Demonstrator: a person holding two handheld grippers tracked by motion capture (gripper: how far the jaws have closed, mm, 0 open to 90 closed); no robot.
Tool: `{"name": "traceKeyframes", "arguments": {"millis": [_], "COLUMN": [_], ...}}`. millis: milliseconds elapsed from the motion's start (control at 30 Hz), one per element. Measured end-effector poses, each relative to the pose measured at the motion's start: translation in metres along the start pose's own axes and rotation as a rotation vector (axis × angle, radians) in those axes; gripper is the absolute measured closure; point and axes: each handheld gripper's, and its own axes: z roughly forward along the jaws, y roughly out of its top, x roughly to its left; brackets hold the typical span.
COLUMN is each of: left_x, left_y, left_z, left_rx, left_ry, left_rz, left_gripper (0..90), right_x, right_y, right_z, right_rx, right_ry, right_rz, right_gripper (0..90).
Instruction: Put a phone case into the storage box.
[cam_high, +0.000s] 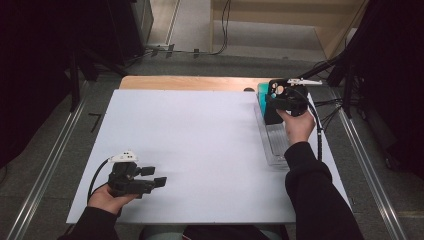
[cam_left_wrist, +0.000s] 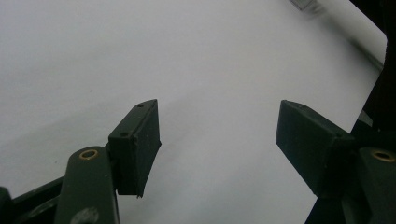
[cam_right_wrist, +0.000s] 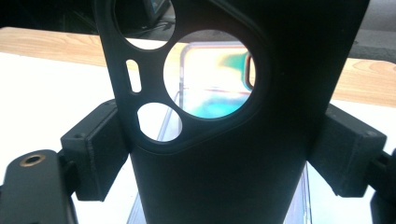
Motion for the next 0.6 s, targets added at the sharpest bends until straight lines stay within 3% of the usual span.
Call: {"name": "traceKeyframes", "arguments": {"millis": [400,600], "left_x": [0.001,0.001], "left_y": [0.000,0.000], "left_z": [0.000,0.000], "left_rx": [-0.002,-0.005], "left_ry": [-0.002,-0.004], "left_rz": [-0.002,0.000], "left_gripper": [30.8,30.8], "right_x": [0.001,0.002], "right_y": [-0.004,-0.003], "right_z": [0.020,0.032], "right_rx": [0.007,0.038], "right_ry": [-0.008,-0.026], "right_rz": [-0.006,-0.008], "right_gripper": [12.6,12.6]}}
